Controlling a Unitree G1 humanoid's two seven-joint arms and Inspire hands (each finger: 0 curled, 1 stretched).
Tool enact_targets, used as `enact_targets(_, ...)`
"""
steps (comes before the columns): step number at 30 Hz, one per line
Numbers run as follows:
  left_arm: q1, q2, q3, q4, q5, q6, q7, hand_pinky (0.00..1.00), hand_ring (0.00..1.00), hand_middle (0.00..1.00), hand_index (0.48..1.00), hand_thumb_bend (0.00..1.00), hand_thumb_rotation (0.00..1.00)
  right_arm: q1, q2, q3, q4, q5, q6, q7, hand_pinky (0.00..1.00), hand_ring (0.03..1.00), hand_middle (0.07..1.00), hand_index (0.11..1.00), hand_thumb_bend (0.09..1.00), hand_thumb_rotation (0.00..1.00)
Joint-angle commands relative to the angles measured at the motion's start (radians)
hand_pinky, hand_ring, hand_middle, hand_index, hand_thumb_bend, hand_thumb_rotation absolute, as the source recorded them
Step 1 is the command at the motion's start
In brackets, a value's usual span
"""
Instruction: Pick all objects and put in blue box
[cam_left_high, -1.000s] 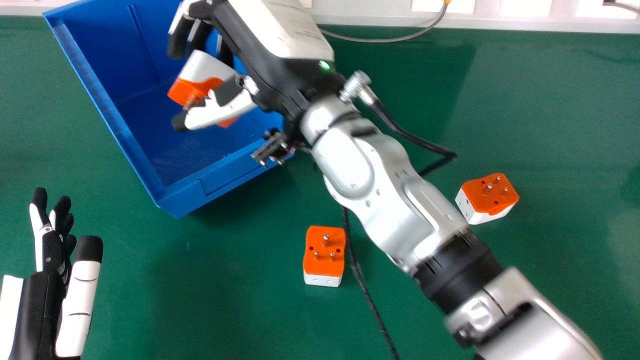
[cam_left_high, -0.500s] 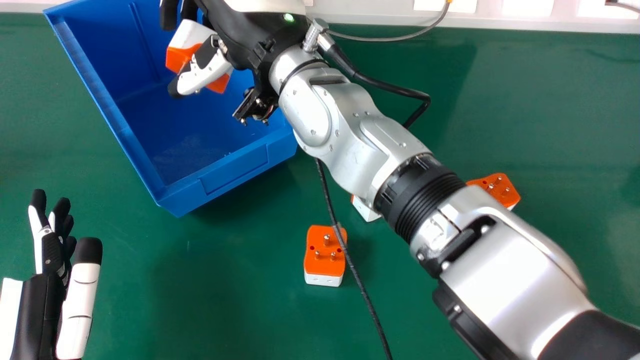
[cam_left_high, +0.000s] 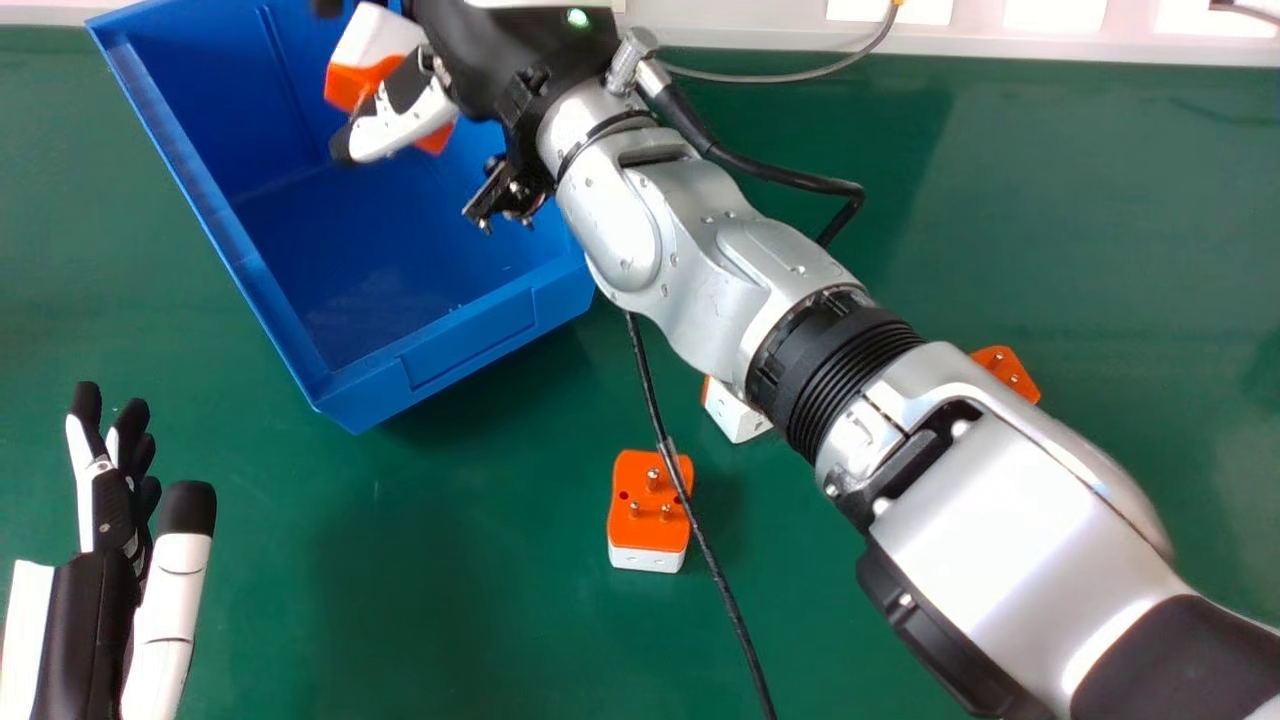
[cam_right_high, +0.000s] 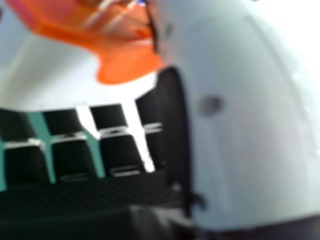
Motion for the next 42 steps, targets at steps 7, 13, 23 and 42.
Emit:
enact_targets(7, -0.008, -0.003, -0.005, -0.016, 0.0, 0.012, 0.012, 0.98, 1.0, 1.0, 1.0, 0.77, 0.98, -0.052, 0.042, 0.041, -0.016, -0.021, -0.006, -0.006, 0.81, 0.961, 0.981, 0.98, 0.61, 0.83)
enact_targets(13, -0.018, -0.002, -0.006, -0.01, 0.0, 0.01, 0.012, 0.98, 0.99, 1.0, 1.0, 0.77, 0.97, -0.042, 0.043, 0.057, -0.017, -0.042, 0.021, -0.003, 0.84, 0.994, 1.0, 1.0, 0.634, 0.91)
enact_targets(23, -0.05, 0.0, -0.006, 0.026, -0.014, 0.005, 0.007, 0.97, 0.99, 1.0, 1.0, 0.76, 0.95, -0.002, 0.027, 0.068, -0.053, -0.046, 0.019, -0.026, 0.85, 1.0, 1.0, 1.0, 0.596, 0.94)
enact_targets(42, -0.043, 0.006, 0.0, 0.001, -0.008, 0.024, 0.007, 0.98, 0.99, 1.0, 1.0, 0.73, 0.96, 0.704, -0.236, 0.108, -0.948, -0.161, 0.017, -0.004, 0.88, 0.997, 1.0, 1.0, 0.484, 0.91)
